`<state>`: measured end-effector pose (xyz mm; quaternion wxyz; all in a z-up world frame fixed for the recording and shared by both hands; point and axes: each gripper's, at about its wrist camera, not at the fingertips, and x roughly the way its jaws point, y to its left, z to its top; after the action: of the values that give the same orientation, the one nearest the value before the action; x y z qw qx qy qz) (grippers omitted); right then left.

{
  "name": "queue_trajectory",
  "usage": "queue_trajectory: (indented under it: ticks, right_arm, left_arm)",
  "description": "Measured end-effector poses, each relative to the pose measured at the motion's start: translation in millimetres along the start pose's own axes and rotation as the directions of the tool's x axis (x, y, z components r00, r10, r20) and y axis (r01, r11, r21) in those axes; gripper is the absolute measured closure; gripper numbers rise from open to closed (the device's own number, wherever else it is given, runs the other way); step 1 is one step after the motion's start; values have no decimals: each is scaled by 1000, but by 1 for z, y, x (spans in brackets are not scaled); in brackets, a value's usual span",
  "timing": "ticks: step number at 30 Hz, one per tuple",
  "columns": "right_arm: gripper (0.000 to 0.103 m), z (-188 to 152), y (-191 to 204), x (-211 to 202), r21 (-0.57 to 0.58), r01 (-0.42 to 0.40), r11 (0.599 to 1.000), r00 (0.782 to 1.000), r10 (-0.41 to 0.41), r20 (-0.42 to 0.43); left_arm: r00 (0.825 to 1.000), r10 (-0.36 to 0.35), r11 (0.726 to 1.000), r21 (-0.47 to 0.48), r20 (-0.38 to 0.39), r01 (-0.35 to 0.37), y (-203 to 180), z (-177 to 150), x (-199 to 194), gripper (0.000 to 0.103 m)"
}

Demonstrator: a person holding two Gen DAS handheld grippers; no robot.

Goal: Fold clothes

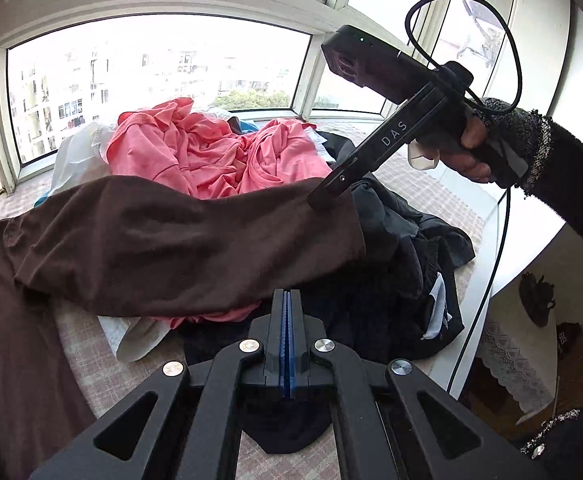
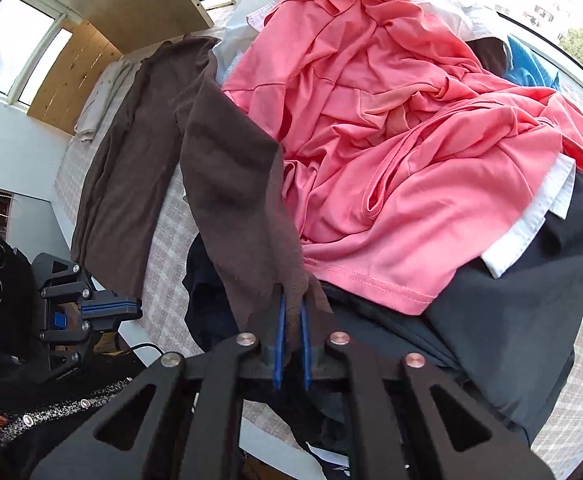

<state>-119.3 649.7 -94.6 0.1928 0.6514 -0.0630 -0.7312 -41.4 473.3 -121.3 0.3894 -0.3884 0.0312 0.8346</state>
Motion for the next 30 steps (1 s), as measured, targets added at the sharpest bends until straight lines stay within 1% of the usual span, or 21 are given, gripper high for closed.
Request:
queue_trajectory:
  ticks: [1, 4, 5, 7, 8, 12, 16, 18, 20, 22, 23, 25, 27, 29, 30]
  right_arm:
    - [98, 0, 4, -5, 21, -10, 1000, 1000, 10, 7]
    - [98, -2, 25, -16, 57, -78, 995, 997, 77, 21]
    - [98, -1, 33, -19, 67, -95, 993, 995, 93, 27]
    - [98, -1, 47, -24, 85, -127, 988, 992, 124, 39]
    - [98, 0, 54, -23, 87, -127, 988, 991, 124, 40]
    - [98, 4, 78, -17, 108, -143, 984, 989, 139, 47]
    - [98, 2, 88, -8, 142, -173, 975, 985, 169, 40]
    - [97, 2, 90, -4, 164, -194, 967, 981, 191, 38]
    - [97, 2, 91, 0, 188, -213, 959, 977, 210, 35]
    - [97, 1, 94, 0, 177, -181, 967, 983, 177, 38]
    - [97, 0, 95, 0, 170, -181, 969, 984, 178, 31]
    - [97, -2, 97, 4, 180, -204, 962, 979, 205, 16]
    - [97, -3, 102, 9, 174, -218, 960, 975, 222, -2]
    - [97, -2, 109, 14, 165, -232, 958, 971, 239, -18]
    - [94, -2, 113, 16, 160, -239, 958, 969, 246, -26]
  left_arm:
    - [1000, -6, 1000, -6, 4, 6, -2, 5, 1, 103]
    - [1000, -12, 1000, 6, 22, 12, -15, 13, -1, 101]
    - [999, -14, 1000, 14, 30, 14, -20, 16, -2, 97]
    - [999, -12, 1000, 24, 46, 11, -29, 18, -4, 78]
    - [999, -2, 1000, 23, 52, 1, -32, 19, -4, 76]
    - [997, 33, 999, 14, 75, -34, -39, 25, -4, 73]
    - [992, 77, 996, -55, 99, -72, -36, 30, -6, 71]
    - [989, 104, 991, -94, 104, -95, -31, 28, -7, 71]
    - [987, 116, 986, -133, 115, -100, -27, 24, -10, 71]
    - [984, 139, 981, -149, 108, -122, -25, 16, -13, 71]
    - [983, 152, 978, -157, 105, -135, -24, 12, -16, 70]
    - [976, 186, 969, -185, 112, -164, -20, 4, -24, 69]
    - [974, 195, 964, -208, 119, -167, -14, 2, -28, 66]
    - [971, 205, 963, -200, 121, -178, -13, 3, -28, 65]
    - [971, 203, 965, -195, 124, -177, -13, 3, -28, 65]
